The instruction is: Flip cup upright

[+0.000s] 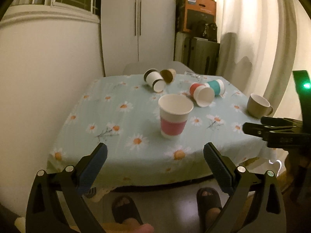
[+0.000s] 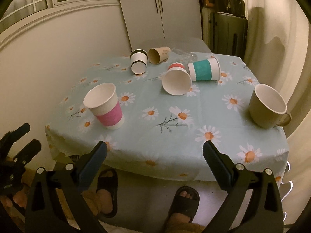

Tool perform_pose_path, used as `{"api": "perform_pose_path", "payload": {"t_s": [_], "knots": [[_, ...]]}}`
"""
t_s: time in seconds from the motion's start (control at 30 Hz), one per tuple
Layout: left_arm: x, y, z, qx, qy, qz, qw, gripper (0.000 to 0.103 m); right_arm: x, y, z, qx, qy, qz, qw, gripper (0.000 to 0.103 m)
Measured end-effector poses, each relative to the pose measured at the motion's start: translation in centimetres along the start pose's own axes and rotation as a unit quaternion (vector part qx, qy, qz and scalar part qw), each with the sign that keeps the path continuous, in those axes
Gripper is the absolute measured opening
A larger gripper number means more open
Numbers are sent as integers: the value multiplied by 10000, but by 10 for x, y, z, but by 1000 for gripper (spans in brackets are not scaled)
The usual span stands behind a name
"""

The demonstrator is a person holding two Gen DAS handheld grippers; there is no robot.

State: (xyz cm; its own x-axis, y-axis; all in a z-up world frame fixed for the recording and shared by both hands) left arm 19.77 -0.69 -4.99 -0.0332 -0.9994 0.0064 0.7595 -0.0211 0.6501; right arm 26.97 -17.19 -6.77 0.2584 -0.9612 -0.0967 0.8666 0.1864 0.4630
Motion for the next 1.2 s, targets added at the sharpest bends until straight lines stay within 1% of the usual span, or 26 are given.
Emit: {"api": "perform_pose_path", "payload": {"t_s": [0.13,0.23,0.3,0.47,0.53,0.8,1.2], "knots": [[-11,-11,-4,-108,82,102,9999,97,-11,-12,1,-43,-58,121,9999,98],[-13,-14,-5,-157,-13,168,9997,97,-16,-18,2,-35,-121,190,9997,98],[-13,-14,-5,-166,-12,158,9997,97,-18,-22,4,-9,-133,194,9997,98],[-13,-14,-11,-290,-142,216,9992,97,-19,-23,4,50,-248,248,9994,98],[-13,-15,-13,-352,-192,242,9989,97,-19,-22,3,25,-210,216,9995,98],[-14,-16,-24,-554,-136,314,9979,97,-17,-18,-2,-71,-76,131,9999,98],[-9,-20,-31,-665,-91,205,9975,97,-18,-15,-7,-135,29,141,9998,98]]}}
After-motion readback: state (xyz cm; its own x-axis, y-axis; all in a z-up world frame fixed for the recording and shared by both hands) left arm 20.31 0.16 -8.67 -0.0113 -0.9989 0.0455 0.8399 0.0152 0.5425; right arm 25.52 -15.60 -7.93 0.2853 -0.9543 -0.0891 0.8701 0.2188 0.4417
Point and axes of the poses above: each gripper's, at about its wrist camera, not at the fingertips, and z roughly against the way its jaws point, x to its right, y to its top, the point moved 6 cm from there along -z, roughly the way its jaws point, and after that the axes turned 13 degrees about -x, right-handed, at the moved point
